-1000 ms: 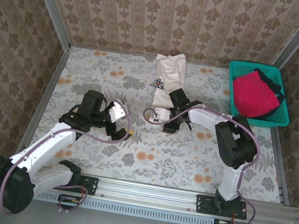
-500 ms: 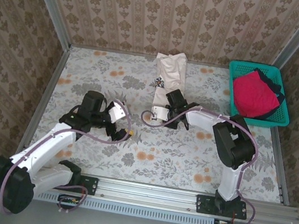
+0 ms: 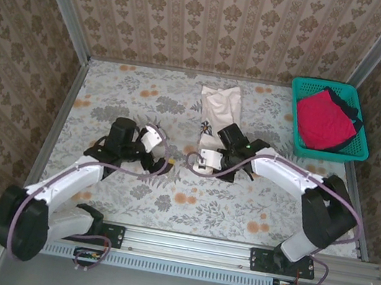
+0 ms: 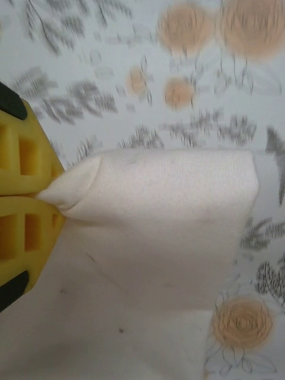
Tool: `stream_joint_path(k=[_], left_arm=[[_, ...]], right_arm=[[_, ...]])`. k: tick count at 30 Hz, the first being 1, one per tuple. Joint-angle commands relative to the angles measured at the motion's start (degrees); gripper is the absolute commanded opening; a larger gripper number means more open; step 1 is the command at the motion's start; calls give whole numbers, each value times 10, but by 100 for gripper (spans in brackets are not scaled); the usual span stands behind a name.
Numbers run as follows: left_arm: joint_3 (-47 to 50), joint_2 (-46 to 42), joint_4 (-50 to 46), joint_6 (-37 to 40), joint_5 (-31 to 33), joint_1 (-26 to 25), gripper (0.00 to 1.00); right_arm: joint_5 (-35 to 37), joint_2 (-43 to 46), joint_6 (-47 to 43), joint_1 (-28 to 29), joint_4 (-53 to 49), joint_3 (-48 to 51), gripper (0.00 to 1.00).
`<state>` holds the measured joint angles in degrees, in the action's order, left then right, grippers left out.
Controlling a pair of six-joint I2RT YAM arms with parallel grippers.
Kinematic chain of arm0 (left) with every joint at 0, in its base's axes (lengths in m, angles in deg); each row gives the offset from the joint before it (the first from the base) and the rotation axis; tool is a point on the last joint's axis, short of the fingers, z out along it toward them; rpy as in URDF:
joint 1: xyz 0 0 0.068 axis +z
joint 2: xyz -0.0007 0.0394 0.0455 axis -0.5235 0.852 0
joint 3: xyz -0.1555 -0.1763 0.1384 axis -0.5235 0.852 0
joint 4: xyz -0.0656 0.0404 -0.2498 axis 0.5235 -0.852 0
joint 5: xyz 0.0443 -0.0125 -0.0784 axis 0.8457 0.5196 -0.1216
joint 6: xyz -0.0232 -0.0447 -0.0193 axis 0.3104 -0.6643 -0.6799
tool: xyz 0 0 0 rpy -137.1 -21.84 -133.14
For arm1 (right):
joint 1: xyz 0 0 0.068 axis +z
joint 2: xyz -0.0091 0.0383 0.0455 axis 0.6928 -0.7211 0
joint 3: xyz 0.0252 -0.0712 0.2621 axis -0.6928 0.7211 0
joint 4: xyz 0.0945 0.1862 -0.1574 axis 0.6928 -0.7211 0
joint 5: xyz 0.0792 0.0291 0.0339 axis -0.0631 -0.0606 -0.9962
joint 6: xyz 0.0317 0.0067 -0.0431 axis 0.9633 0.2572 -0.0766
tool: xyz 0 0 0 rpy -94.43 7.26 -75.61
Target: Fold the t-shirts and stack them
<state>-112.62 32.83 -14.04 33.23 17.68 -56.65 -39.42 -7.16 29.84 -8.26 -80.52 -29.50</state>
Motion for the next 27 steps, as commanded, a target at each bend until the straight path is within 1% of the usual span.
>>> stream_joint_path(k=[1,3,5,8,9,10,12,14,16,17,18,20,22,25,27], left_arm=[[-42,65,60,-157,76,-5,100],[-71,113,65,-212,85,-6,100],[-100,161,75,-277,117,-30,100],[-180,235,30,-389,154,-40,100],[-204,259,18,-410,152,-41,100],[-230,284,7,-438,145,-42,100],[-265,330,13,-502,123,-41,99],[-292,372,36,-565,103,-42,93],[-322,408,30,-610,101,-44,84],[-341,426,24,-621,98,-46,81],[-357,442,16,-628,95,-48,78],[-391,475,3,-641,92,-51,66],[-421,503,-15,-652,85,-52,58],[-460,540,-39,-656,90,-58,49],[-480,563,-41,-658,83,-62,46]], right_arm=[[-31,48,26,5,-74,13,0],[-38,68,29,6,-84,15,0],[-45,84,29,7,-91,15,0],[-57,102,27,7,-100,11,0],[-60,102,26,7,-102,9,0],[-64,122,25,7,-101,7,0],[-70,125,25,7,-96,3,0],[-73,122,24,7,-93,-4,0],[-72,116,24,7,-90,-7,0],[-73,113,23,7,-89,-8,0],[-73,111,22,7,-87,-8,0],[-74,110,20,6,-87,-11,0],[-76,91,19,6,-90,-15,0],[-79,87,19,6,-88,-15,0],[-80,83,19,6,-86,-17,0]])
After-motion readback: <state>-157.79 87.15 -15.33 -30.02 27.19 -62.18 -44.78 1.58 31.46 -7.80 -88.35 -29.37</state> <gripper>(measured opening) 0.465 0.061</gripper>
